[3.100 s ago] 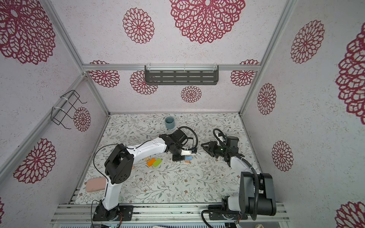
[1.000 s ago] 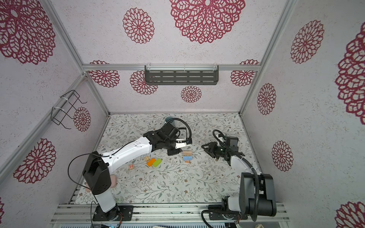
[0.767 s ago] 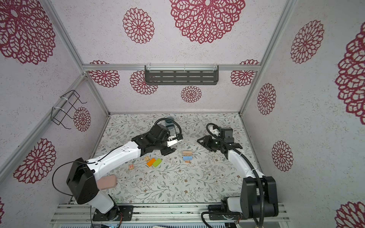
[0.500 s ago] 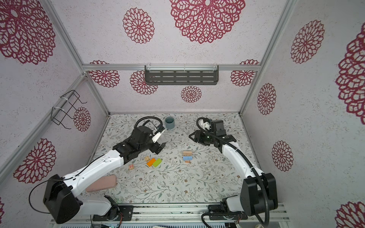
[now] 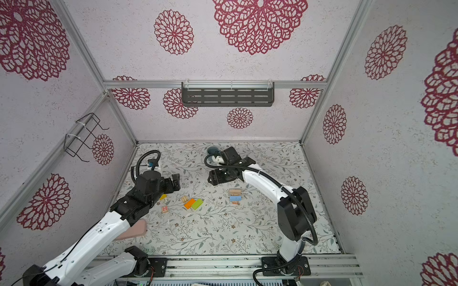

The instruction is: Build the wood block tower

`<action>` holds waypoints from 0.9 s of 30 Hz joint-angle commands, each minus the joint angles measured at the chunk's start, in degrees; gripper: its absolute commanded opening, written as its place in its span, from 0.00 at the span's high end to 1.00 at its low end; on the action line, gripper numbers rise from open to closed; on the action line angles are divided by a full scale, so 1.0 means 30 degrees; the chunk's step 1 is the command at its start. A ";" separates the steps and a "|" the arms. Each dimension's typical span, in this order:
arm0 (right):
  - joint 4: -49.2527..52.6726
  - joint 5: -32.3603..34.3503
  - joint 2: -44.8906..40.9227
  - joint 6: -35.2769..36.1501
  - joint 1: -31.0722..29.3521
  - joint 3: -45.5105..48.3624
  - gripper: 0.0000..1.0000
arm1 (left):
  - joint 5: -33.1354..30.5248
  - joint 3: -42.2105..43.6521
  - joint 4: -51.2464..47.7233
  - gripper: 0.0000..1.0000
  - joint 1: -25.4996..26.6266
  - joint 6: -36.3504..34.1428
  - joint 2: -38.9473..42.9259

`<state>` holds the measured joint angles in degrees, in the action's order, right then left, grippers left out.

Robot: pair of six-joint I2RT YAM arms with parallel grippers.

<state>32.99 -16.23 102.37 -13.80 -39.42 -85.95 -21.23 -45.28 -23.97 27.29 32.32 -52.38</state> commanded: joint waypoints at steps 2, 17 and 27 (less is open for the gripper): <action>0.1098 0.1962 0.1198 0.1846 -0.1188 -0.1135 0.23 | -0.0666 0.0841 -0.0884 0.03 -0.0865 0.2868 0.3475; 0.2400 0.4042 0.5278 0.3523 -0.4560 -0.3707 0.16 | -0.1125 0.1693 -0.3440 0.03 -0.2116 0.4209 0.6452; 0.3368 0.5250 0.7487 0.3613 -0.5325 -0.5697 0.15 | -0.0541 0.2172 -0.2749 0.03 -0.2332 0.4403 0.6495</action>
<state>40.21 -3.18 124.51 -3.99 -54.98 -100.64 -23.24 -39.42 -33.69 21.02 43.90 -33.28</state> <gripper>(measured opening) 0.853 0.974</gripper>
